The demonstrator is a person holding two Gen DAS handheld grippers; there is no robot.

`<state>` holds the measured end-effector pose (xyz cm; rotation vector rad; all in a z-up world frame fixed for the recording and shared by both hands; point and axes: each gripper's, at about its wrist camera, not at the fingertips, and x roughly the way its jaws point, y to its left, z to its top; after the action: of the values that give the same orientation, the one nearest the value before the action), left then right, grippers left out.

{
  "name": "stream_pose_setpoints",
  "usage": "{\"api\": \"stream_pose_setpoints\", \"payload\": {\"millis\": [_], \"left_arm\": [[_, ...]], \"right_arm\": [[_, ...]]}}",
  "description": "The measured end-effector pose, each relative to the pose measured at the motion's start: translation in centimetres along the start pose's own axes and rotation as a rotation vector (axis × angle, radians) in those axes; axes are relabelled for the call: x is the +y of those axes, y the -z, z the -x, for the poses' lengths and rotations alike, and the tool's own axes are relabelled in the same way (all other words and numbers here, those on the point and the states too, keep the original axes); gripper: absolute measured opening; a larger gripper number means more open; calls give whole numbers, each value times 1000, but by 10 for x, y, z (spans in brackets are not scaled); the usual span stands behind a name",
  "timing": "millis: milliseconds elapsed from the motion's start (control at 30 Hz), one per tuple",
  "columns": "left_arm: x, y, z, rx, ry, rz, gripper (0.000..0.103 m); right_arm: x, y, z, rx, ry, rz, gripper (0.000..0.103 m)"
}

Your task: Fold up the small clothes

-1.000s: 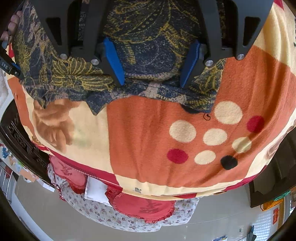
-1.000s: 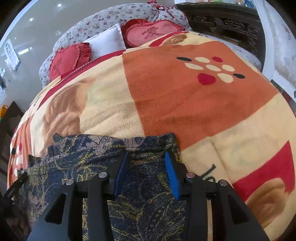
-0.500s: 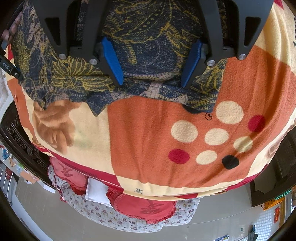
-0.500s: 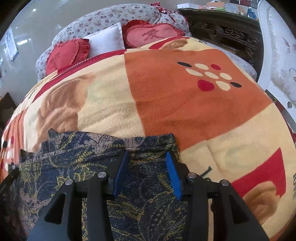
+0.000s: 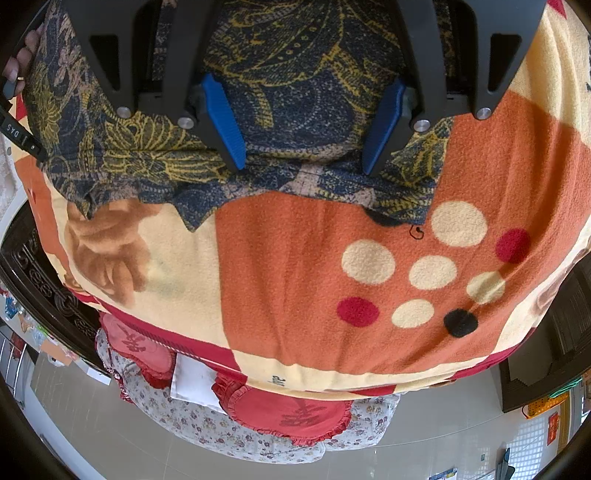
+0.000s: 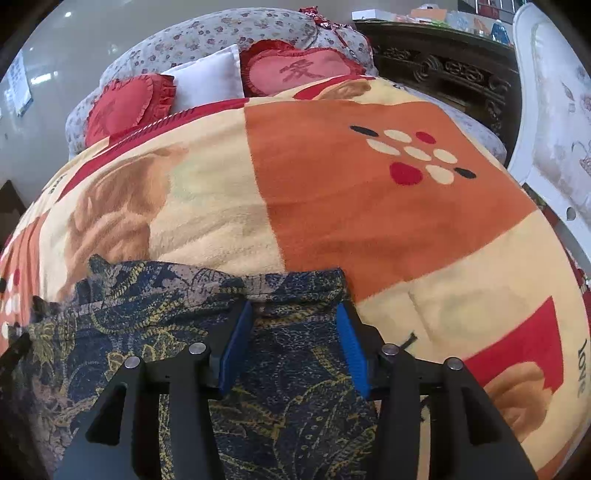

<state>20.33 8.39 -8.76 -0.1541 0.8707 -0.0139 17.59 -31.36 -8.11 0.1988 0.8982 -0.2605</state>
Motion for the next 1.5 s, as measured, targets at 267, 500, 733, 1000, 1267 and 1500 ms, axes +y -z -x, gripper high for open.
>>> {"api": "stream_pose_setpoints", "payload": {"millis": [267,500,733,1000,1267,1500], "left_arm": [[0,0,-1,1,2,-2,69],[-12,-1,0,42,-47,-77,74],[-23,25,94,-5,117,-47,83],[-53,123,96,92,99,-132,89],[-69,125,94,72,82,-189,102],[-73,124,90,79,57,-199,103]], "right_arm": [[-15,-15,21,82,-93,0,58],[57,61,135,-33,-387,311,62],[92,144,105,27,-386,530,65],[81,149,105,0,-432,511,66],[81,148,102,-10,-456,499,67],[81,148,103,-7,-448,506,67]]}}
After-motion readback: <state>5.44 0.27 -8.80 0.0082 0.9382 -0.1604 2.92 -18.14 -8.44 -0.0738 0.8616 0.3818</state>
